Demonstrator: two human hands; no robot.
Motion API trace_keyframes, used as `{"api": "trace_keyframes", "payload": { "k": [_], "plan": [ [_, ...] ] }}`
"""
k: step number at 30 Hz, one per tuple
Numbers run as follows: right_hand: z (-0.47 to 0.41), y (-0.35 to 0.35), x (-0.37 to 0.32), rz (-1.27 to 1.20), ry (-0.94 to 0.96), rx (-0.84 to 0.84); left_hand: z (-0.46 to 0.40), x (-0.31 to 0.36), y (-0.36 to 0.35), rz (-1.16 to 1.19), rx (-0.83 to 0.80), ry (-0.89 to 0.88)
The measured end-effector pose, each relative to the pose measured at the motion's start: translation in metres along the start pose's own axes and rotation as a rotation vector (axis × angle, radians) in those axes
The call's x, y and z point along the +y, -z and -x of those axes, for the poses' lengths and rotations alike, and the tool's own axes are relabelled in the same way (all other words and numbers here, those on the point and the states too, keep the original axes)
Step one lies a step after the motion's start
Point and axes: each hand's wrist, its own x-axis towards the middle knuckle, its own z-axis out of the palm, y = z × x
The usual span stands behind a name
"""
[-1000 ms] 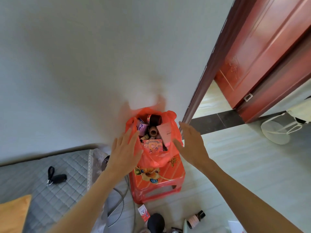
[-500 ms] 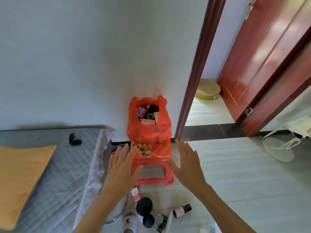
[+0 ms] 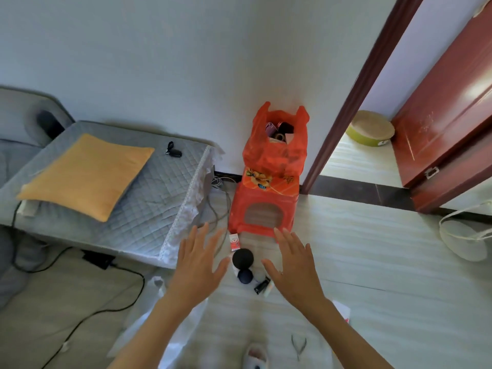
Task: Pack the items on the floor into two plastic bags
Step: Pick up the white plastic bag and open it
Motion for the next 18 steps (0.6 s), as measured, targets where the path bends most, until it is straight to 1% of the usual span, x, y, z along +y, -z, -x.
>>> {"api": "trace_keyframes", "payload": {
  "k": [5,9,12,14,16,18],
  "plan": [
    [0.025,-0.040,-0.045,0.005,0.030,-0.018,0.045,-0.053,0.010,0.000,-0.014,0.027],
    [0.033,-0.107,-0.078,0.020,0.084,-0.014,0.070,-0.119,0.003,-0.084,-0.047,0.050],
    [0.037,-0.158,-0.089,0.058,0.119,-0.015,0.092,-0.158,-0.018,-0.120,-0.032,0.054],
    [0.040,-0.188,-0.088,0.100,0.132,-0.046,0.104,-0.180,-0.037,-0.143,-0.057,0.054],
    [0.039,-0.219,-0.078,0.134,0.155,-0.082,0.113,-0.199,-0.066,-0.167,-0.117,0.077],
    [0.031,-0.252,-0.060,0.158,0.181,-0.079,0.116,-0.214,-0.101,-0.176,-0.122,0.072]
  ]
}}
